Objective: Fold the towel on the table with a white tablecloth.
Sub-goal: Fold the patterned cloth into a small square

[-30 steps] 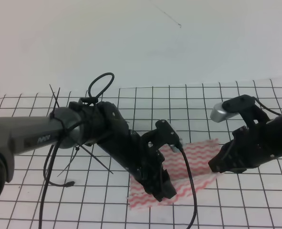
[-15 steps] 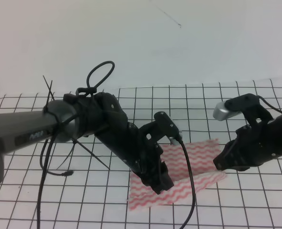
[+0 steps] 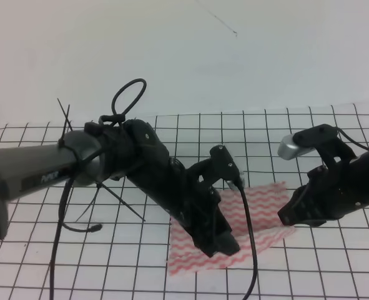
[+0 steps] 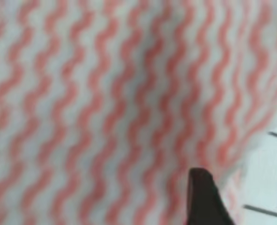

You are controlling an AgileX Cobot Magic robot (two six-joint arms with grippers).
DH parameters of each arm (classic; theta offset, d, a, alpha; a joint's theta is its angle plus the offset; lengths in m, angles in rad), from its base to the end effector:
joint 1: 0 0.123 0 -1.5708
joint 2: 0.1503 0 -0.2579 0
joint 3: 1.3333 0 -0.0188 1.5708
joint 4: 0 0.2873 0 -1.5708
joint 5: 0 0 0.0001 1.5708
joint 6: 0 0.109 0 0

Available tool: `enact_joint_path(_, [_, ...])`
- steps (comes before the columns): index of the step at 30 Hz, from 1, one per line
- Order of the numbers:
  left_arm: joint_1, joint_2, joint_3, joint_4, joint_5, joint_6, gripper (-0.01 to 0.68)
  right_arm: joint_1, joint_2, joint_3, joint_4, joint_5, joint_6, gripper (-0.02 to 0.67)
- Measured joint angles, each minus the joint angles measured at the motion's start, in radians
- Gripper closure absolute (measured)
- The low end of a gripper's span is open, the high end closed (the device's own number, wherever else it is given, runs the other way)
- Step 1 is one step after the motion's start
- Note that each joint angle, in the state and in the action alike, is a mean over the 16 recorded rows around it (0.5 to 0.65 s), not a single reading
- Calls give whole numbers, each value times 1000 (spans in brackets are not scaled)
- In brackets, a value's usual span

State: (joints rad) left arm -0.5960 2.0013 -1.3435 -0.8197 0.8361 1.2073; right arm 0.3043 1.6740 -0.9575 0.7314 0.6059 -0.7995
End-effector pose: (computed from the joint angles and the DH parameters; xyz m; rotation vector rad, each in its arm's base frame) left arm 0.3185 -0.2876 0.1133 1.6133 2.1540 -0.7949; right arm 0.3245 0.1454 0.1287 -0.7357 2.5496 0.5666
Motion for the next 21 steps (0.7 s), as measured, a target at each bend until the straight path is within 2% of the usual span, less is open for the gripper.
enact_joint_path(5, [2, 15, 0, -20, 14, 27, 326, 0, 0, 0, 0, 12, -1, 650])
enact_joint_path(21, [54, 33, 0, -75, 14, 77, 347, 0, 0, 0, -4, 34, -11, 650])
